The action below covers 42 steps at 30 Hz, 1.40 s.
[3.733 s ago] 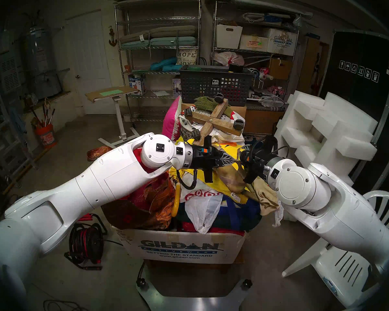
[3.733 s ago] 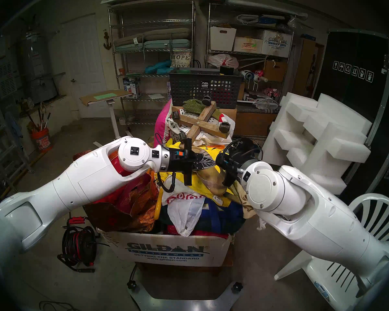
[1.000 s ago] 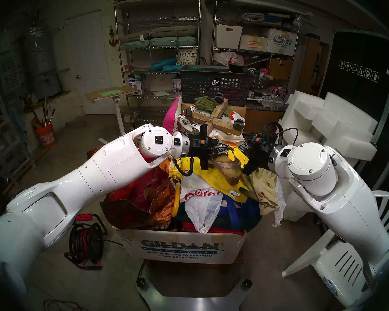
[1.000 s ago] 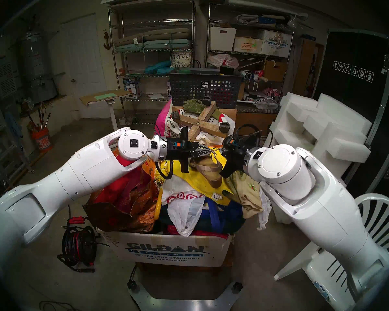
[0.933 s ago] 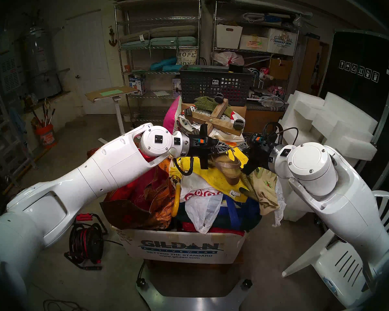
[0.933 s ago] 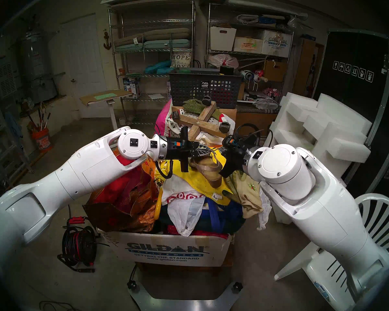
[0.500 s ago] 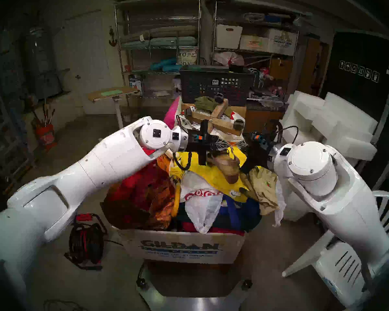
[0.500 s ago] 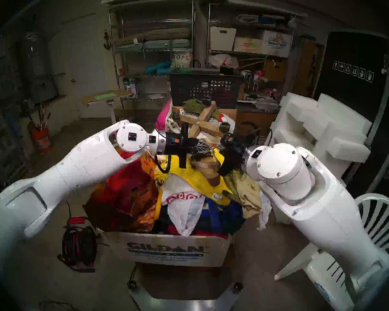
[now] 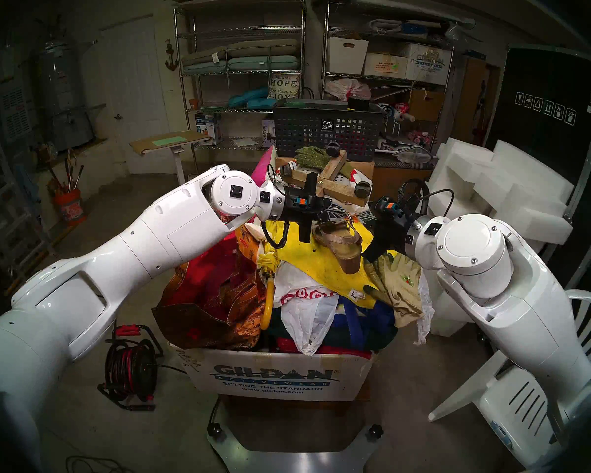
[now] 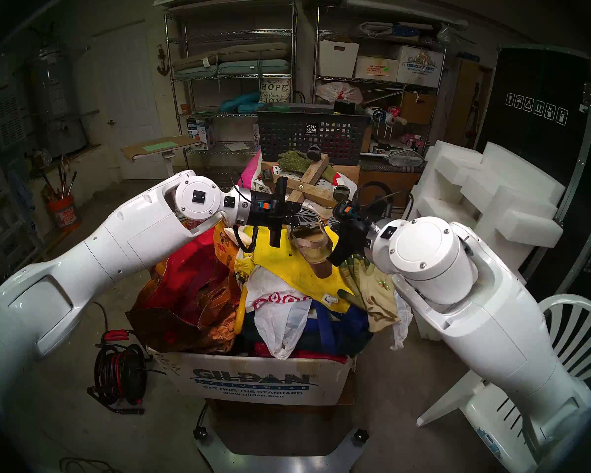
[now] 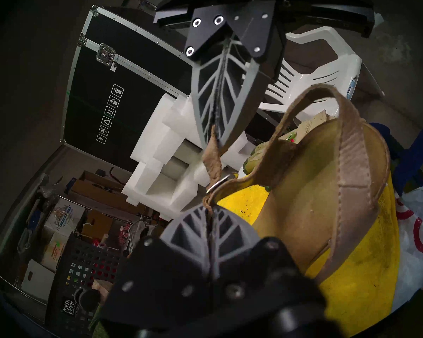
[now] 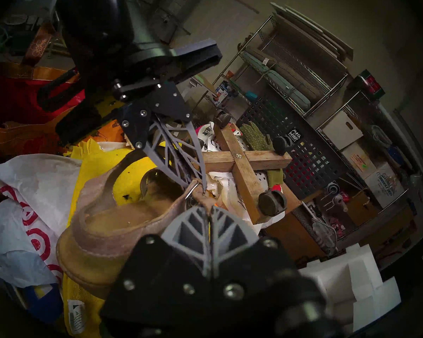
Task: Unbuckle a shoe
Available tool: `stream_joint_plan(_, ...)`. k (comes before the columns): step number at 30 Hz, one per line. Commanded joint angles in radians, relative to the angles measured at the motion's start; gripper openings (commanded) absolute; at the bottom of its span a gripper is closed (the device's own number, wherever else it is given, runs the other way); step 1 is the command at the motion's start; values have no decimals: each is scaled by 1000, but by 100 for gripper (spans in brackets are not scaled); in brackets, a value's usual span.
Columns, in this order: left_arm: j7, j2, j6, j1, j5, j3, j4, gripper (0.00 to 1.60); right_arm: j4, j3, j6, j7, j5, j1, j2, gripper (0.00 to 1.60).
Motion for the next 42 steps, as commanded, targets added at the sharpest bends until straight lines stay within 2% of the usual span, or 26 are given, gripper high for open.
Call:
stream_joint_plan(1,10,-9,-14,-51,8,-29,0,0,-29,8,-5,-1,-3,25,-6,0)
stream_joint_plan(11,-4,-19,-17,-54,21,-23,12,0,-25,8,-7,11,2,23,-4,0)
stream_joint_plan(23,-10,15,14,-6,27,-5,-32,0,-14,-7,11,23,-6,-4,9,0)
stream_joint_plan(38,-29,33,45,20,21,25,-61,0,15,-39,51,56,-22,12,11,0)
stream_joint_plan(39,-27,34,46,21,21,25,-63,1,17,-40,52,58,-23,13,10,0)
stream_joint_plan(41,-25,35,48,22,21,26,-64,19,19,-42,52,62,-25,16,8,0)
stream_joint_plan(42,-23,36,50,23,22,26,-66,23,20,-43,52,64,-25,16,8,0)
